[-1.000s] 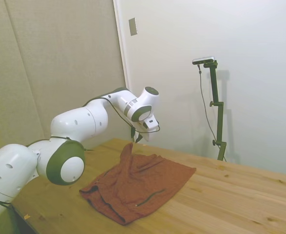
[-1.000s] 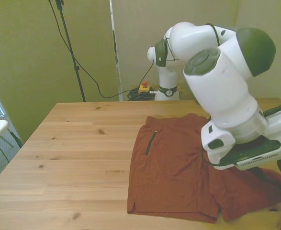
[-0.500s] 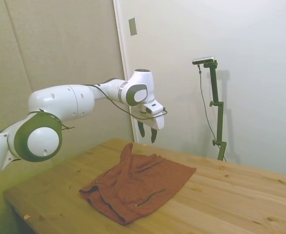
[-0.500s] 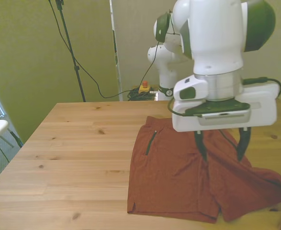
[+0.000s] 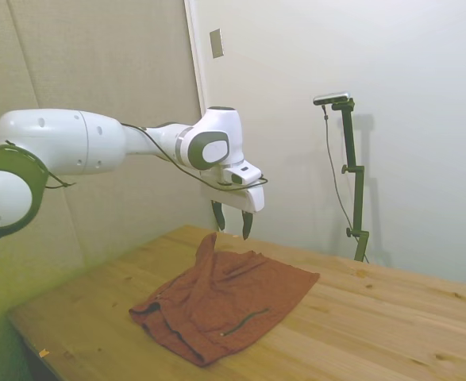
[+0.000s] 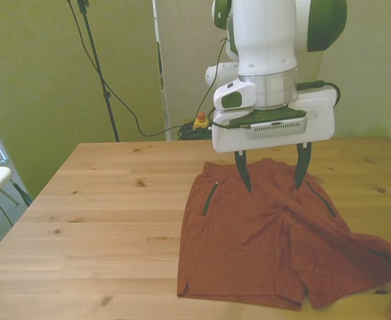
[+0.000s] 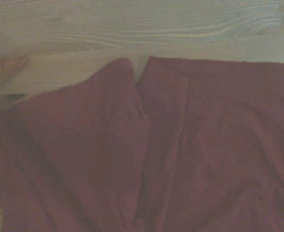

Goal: Unfold the shorts

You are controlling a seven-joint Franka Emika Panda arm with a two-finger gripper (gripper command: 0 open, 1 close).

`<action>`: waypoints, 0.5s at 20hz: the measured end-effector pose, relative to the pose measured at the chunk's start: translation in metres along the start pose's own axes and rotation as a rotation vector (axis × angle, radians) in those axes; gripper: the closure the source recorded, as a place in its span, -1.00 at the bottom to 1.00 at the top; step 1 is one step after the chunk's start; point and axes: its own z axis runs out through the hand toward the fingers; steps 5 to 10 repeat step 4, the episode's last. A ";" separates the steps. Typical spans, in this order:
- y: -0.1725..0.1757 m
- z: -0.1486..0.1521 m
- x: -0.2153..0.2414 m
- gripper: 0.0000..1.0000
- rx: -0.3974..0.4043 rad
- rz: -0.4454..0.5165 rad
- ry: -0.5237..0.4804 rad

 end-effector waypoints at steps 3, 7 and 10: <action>0.011 -0.007 -0.030 -1.00 0.017 -0.029 -0.007; 0.017 -0.010 -0.039 -1.00 0.024 -0.032 -0.012; 0.017 -0.010 -0.039 -1.00 0.024 -0.032 -0.012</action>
